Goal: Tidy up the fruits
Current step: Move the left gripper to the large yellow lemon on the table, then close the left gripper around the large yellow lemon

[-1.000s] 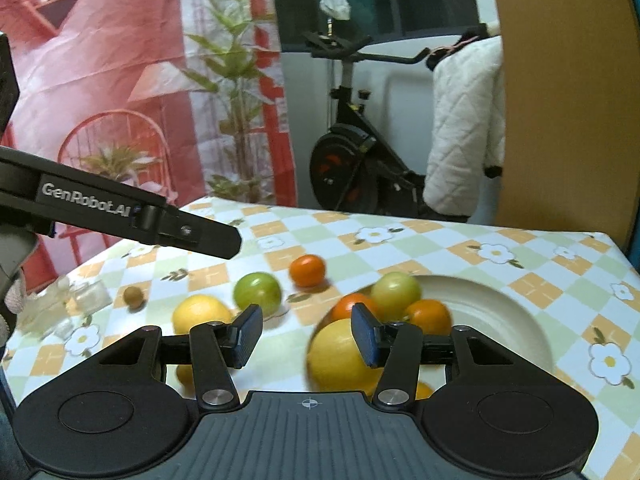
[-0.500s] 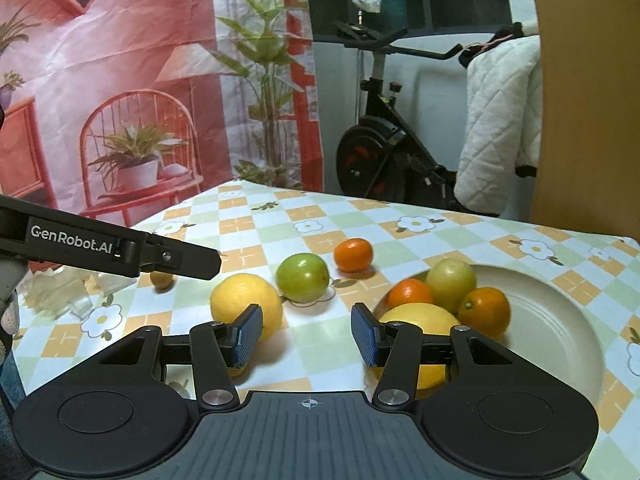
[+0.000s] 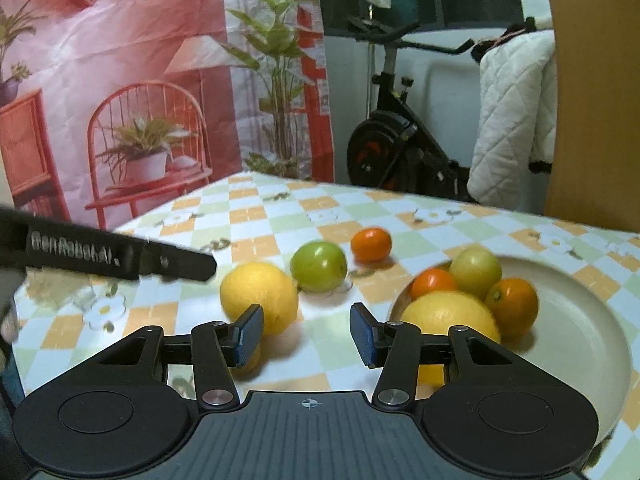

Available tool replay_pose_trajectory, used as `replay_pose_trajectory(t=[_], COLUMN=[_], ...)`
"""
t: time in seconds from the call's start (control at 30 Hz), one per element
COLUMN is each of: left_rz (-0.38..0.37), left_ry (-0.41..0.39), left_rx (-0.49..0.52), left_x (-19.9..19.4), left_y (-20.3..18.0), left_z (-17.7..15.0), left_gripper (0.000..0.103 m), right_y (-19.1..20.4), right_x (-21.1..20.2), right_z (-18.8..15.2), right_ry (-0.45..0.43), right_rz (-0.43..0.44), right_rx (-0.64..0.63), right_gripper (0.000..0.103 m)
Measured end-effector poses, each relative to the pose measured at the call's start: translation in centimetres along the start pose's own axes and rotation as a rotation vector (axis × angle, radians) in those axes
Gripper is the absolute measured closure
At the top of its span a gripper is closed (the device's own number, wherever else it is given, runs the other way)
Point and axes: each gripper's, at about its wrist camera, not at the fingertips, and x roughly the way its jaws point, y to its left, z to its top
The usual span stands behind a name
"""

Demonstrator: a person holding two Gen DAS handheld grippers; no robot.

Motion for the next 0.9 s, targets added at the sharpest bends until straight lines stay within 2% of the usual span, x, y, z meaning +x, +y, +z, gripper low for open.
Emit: replay_pose_trajectory(t=[0.33,0.53,0.63,0.77,0.9], left_rz=[-0.011,-0.059,-0.081,-0.108,-0.12], left_ry=[0.03,0.031,0.027,0.056,0.076], left_rx=[-0.046,-0.082,-0.105,-0.129,-0.129], left_x=[0.7,1.2,1.6,2.7,3.5], left_y=[1.0,1.6,1.9,2.3,2.4], left_z=[-0.5,0.2,0.9,1.3,1.3], left_gripper=[0.058,0.058,0.055,0.043,0.041], right_y=[0.2,0.6,1.0,1.5,1.8], right_x=[0.4,1.1,1.6,2.7,3.8], right_z=[-0.5,0.3,0.9,1.7,2.1], right_ry=[0.016,0.015,0.014,0.025,0.045], right_rz=[0.014,0.033,0.045,0.059,0.076], right_rx=[0.002,-0.013,-0.027,-0.054,-0.059], right_gripper=[0.06,0.059,0.058,0.053,0.049])
